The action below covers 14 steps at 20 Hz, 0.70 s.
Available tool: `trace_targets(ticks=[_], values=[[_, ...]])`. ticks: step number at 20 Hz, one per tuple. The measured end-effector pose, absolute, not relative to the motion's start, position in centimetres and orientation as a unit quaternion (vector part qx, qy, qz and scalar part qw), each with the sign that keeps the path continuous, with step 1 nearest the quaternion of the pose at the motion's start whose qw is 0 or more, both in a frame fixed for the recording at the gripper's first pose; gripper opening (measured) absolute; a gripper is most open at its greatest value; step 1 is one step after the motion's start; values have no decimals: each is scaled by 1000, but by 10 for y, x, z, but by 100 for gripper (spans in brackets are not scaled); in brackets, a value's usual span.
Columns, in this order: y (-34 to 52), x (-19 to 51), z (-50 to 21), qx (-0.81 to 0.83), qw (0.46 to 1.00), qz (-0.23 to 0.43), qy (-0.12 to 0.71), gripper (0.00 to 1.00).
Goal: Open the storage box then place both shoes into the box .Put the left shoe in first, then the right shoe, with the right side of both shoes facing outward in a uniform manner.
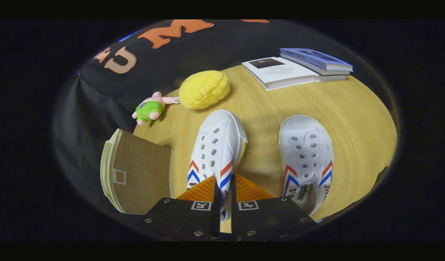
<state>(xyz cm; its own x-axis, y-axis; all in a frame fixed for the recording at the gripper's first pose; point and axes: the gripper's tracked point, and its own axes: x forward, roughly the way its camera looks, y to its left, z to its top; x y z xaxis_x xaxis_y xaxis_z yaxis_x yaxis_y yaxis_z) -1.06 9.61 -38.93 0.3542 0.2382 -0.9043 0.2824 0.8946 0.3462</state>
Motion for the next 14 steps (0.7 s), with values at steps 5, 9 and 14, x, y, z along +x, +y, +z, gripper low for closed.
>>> trace_targets(ticks=[5, 9, 14], values=[[127, 15, -325, 227, 819, 21, 527, 13], [166, 35, -282, 233, 838, 58, 490, 13], [233, 36, -257, 251, 833, 115, 479, 12]])
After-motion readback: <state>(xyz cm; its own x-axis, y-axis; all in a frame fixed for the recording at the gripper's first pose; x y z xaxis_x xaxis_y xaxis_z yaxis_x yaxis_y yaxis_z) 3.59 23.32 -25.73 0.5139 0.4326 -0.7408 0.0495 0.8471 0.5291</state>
